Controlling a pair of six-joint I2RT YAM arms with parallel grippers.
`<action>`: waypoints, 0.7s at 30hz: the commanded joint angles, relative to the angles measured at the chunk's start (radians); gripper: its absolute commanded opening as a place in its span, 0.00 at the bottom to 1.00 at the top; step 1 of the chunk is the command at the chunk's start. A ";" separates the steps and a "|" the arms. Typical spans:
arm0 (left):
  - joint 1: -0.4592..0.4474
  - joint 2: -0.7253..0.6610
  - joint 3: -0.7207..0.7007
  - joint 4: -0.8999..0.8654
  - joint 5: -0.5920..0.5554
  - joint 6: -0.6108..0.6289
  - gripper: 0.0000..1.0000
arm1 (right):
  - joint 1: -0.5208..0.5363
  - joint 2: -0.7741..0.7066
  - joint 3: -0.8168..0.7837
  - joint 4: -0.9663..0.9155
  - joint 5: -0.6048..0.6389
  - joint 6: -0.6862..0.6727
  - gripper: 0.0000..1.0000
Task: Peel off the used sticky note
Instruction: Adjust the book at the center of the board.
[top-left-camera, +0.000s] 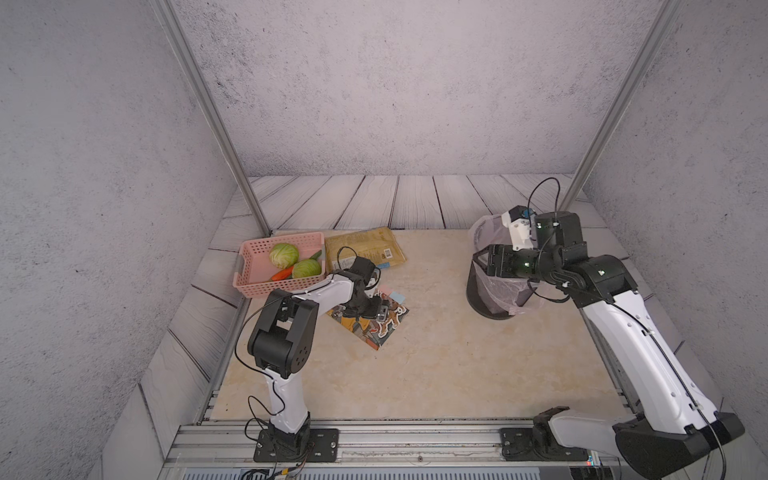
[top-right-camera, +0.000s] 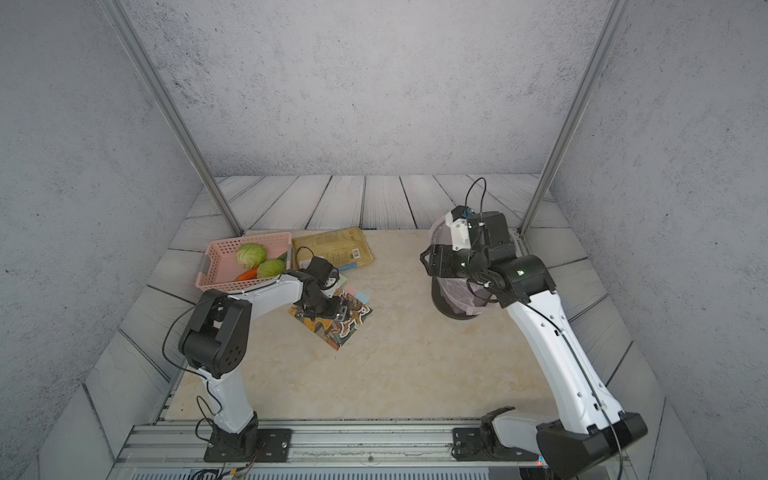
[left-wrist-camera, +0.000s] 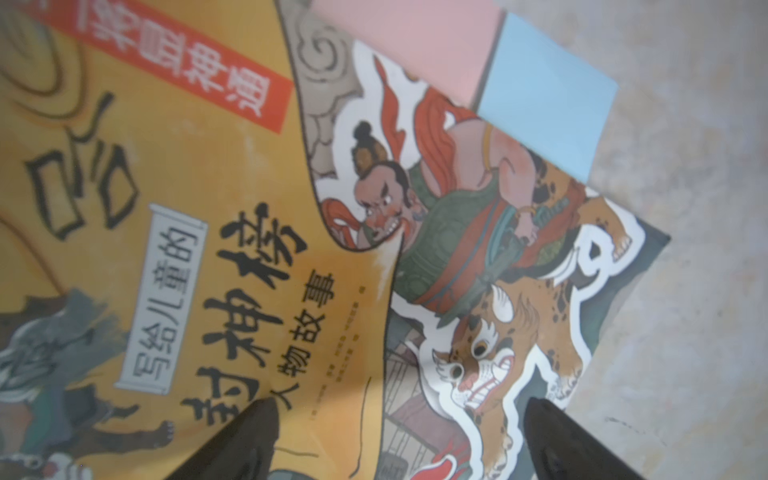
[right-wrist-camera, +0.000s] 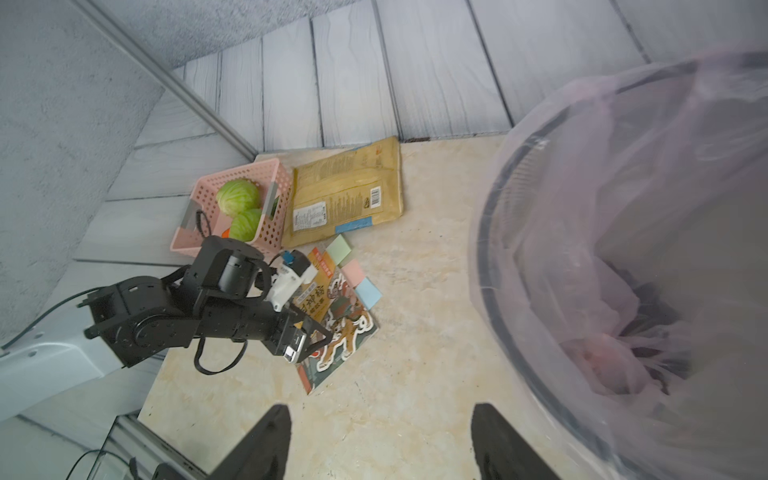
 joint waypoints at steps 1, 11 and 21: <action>-0.018 -0.015 -0.041 -0.072 0.049 0.018 0.98 | 0.035 0.051 -0.016 0.056 -0.025 0.019 0.72; 0.110 -0.466 -0.212 -0.004 0.076 0.003 0.98 | 0.173 0.313 0.039 0.101 -0.039 -0.036 0.70; 0.243 -0.581 -0.524 0.216 0.244 -0.296 0.98 | 0.249 0.720 0.228 0.057 -0.104 -0.058 0.67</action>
